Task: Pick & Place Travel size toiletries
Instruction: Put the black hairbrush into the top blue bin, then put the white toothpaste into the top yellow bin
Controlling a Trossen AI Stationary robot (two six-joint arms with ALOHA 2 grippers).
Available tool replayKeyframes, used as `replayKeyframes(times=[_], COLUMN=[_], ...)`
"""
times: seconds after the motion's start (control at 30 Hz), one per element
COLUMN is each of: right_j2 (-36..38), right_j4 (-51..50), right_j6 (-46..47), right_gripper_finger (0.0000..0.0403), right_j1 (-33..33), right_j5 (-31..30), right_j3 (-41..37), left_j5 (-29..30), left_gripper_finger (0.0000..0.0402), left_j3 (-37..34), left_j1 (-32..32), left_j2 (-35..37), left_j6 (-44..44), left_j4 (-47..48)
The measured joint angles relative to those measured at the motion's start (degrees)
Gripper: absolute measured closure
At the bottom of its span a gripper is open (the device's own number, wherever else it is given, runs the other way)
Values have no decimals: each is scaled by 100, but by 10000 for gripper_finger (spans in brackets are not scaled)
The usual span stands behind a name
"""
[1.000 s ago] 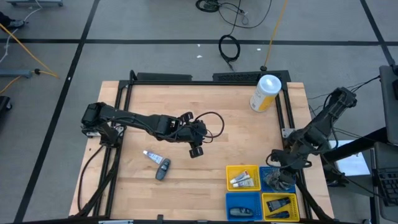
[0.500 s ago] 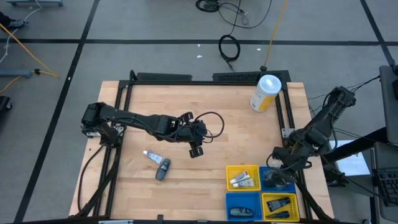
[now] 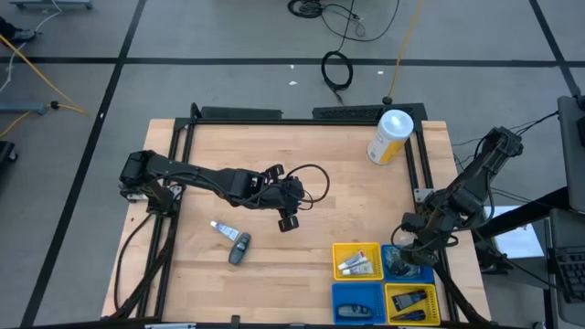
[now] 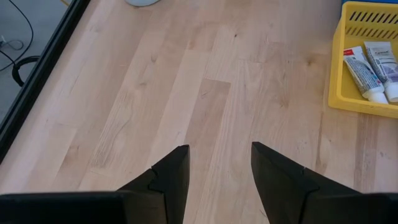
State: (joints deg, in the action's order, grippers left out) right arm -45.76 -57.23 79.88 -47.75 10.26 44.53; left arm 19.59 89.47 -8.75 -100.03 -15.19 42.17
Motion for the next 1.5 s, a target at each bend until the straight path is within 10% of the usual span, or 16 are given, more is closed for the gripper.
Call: replayKeyframes(times=[0.87, 1.5], right_j2=[0, -2], right_j4=[663, 1327], right_j6=[-122, -726], right_gripper_finger=[241, 236], right_j1=[2, 15], right_j5=[-426, -1394], right_j3=[0, 0], left_j5=[0, -285], left_gripper_finger=[231, 231], left_j3=[0, 0], left_j1=[-1, -94], left_j2=[-2, -2], left_j6=[1, -155], left_j4=[0, 1170])
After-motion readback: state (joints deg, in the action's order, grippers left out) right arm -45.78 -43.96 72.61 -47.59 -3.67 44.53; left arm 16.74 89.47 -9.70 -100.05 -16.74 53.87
